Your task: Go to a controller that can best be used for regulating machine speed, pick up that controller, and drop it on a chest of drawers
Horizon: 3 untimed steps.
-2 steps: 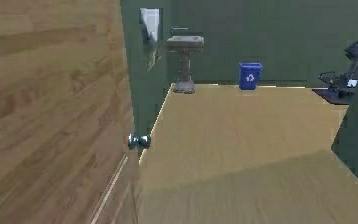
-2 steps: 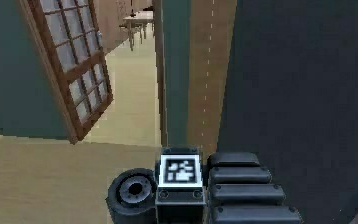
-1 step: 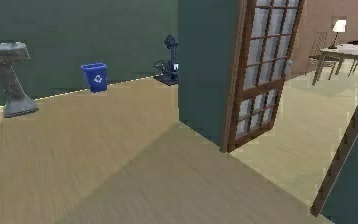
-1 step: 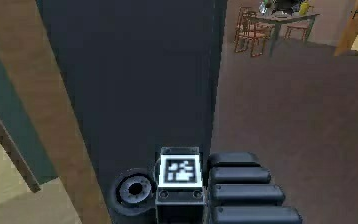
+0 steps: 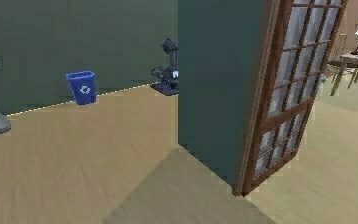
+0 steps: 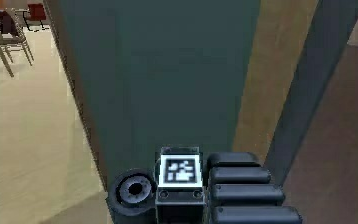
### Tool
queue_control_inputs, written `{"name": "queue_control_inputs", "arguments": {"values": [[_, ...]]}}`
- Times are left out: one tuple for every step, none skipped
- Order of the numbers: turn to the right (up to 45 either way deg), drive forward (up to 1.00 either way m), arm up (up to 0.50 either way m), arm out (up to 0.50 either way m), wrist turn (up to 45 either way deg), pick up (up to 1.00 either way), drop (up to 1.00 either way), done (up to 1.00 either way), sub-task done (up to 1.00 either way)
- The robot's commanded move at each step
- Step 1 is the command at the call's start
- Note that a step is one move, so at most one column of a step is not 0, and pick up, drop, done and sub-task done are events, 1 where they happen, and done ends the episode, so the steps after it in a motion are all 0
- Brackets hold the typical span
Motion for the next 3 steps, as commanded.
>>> {"name": "queue_control_inputs", "arguments": {"values": [[45.0, 0.00, 0.00, 0.00, 0.0, 0.00, 0.00, 0.00, 0.00], [6.0, 0.00, 0.00, 0.00, 0.0, 0.00, 0.00, 0.00, 0.00], [0.0, 1.00, 0.00, 0.00, 0.0, 0.00, 0.00, 0.00, 0.00]]}}
